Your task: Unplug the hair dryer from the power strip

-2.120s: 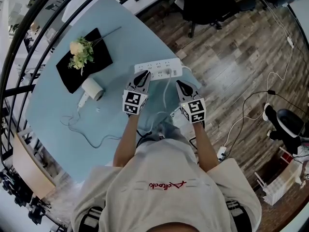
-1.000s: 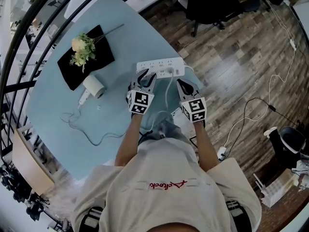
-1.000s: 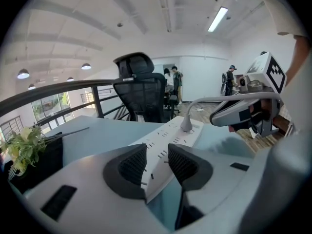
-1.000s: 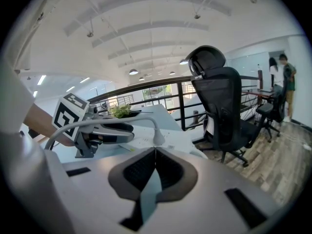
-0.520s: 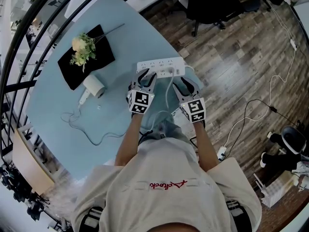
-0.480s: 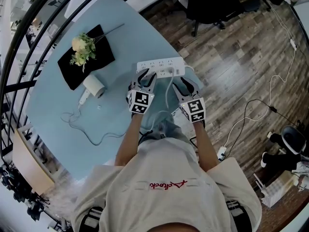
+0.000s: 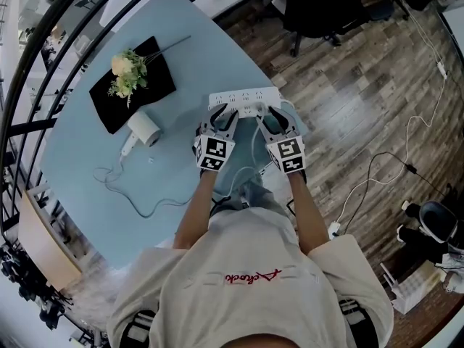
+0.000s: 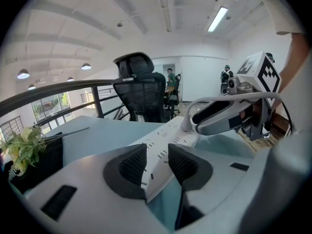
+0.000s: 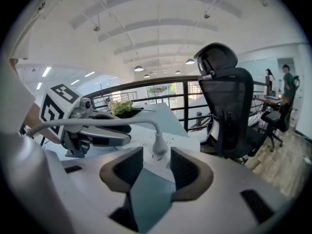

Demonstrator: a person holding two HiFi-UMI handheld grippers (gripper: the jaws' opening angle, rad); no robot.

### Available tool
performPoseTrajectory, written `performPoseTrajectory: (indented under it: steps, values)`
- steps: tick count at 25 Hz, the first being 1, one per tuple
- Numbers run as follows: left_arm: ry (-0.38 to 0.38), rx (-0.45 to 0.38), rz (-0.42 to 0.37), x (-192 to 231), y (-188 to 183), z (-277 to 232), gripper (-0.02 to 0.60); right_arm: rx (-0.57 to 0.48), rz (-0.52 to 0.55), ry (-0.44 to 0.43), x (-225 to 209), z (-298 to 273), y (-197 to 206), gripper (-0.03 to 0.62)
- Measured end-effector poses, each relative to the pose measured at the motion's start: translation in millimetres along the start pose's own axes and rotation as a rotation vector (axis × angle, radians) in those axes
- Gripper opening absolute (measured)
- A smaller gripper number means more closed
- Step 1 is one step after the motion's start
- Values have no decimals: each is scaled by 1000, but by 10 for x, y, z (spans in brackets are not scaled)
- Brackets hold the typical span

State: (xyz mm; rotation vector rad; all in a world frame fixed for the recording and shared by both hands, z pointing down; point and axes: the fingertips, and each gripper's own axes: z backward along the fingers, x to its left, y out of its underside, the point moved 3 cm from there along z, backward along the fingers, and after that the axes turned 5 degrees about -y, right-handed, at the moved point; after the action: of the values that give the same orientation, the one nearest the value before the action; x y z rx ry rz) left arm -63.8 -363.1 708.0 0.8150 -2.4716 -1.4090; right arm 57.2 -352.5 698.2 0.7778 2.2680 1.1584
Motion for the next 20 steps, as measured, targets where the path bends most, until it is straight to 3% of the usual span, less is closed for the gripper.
performPoseTrajectory:
  steps: [10, 20]
  values:
    - [1, -3, -1, -5, 9, -4, 138, 69, 27, 27, -77, -233, -39, 169]
    - [0, -4, -5, 3, 1, 7, 137, 56, 31, 54, -79, -241, -62, 157]
